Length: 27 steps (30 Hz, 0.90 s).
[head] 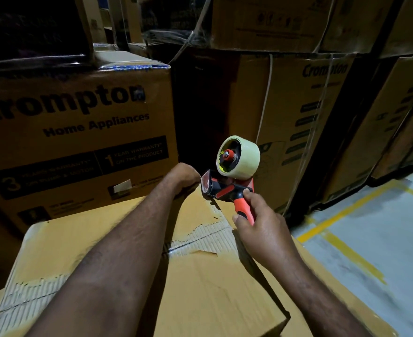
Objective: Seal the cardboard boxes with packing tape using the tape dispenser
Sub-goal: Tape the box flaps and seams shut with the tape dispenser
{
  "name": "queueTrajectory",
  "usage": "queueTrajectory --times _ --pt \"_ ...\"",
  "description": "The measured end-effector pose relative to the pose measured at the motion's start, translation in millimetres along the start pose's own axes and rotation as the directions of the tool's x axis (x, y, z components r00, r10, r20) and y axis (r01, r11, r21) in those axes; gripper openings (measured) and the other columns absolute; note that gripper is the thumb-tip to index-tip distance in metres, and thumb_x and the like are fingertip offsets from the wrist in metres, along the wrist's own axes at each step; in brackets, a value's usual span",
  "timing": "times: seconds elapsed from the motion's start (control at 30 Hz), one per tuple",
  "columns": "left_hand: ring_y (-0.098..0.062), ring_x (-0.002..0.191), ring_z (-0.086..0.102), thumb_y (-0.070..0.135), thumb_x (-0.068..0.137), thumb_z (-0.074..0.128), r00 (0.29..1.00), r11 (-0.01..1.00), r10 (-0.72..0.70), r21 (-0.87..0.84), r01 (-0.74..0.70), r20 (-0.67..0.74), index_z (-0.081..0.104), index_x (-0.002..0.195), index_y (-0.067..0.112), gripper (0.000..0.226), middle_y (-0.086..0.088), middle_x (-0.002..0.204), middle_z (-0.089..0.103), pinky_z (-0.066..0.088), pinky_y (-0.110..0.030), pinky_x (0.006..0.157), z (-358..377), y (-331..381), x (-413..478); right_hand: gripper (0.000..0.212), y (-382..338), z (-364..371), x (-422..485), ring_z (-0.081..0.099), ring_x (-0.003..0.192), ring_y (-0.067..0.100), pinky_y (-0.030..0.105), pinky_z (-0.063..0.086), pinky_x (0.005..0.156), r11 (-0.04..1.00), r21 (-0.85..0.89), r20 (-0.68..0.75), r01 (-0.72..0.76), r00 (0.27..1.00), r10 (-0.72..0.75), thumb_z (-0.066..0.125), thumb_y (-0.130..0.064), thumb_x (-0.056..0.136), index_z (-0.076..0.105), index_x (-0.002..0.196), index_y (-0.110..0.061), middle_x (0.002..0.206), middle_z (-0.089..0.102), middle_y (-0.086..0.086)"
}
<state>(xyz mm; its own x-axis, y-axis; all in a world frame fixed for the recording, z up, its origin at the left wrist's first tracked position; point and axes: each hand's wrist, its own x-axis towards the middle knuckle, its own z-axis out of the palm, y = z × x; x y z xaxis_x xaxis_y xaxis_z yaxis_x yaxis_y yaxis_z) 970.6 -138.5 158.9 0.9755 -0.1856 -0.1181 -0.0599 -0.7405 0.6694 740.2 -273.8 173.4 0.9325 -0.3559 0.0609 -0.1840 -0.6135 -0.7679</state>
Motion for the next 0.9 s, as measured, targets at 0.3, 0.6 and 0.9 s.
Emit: queueTrajectory --times 0.3,0.6,0.9 --pt "-0.012 0.099 0.062 0.022 0.097 0.066 0.947 0.97 0.239 0.103 -0.222 -0.214 0.071 0.115 0.025 0.019 0.005 0.115 0.065 0.055 -0.031 0.08 0 -14 -4 0.058 -1 -2 -2 0.053 0.101 0.013 0.028 0.046 0.082 1.0 -0.008 0.02 0.01 1.0 -0.01 0.056 -0.031 0.1 0.028 0.15 -0.042 0.135 0.057 0.003" --pt "-0.015 0.114 0.058 0.051 0.105 0.042 0.932 0.94 0.149 0.244 -0.237 0.33 0.068 0.096 0.036 0.031 0.008 0.119 0.066 0.037 -0.039 0.108 -12 -6 -3 0.057 -2 -6 -2 0.064 0.095 0.019 0.042 0.058 0.083 0.999 -0.035 0.044 -0.007 0.999 0.009 0.056 -0.032 0.098 0.028 0.146 -0.044 0.125 0.059 0.0" --pt "-0.013 0.079 0.057 0.036 0.108 0.044 0.957 0.966 0.186 0.137 -0.219 0.222 0.064 0.084 0.023 0.034 0.0 0.09 0.064 0.038 -0.028 0.063 6 -7 -13 0.058 -8 -25 -15 0.066 0.087 0.021 0.044 0.061 0.077 0.991 -0.132 0.088 -0.007 0.996 0.019 0.057 -0.033 0.097 0.027 0.146 -0.045 0.128 0.057 0.006"
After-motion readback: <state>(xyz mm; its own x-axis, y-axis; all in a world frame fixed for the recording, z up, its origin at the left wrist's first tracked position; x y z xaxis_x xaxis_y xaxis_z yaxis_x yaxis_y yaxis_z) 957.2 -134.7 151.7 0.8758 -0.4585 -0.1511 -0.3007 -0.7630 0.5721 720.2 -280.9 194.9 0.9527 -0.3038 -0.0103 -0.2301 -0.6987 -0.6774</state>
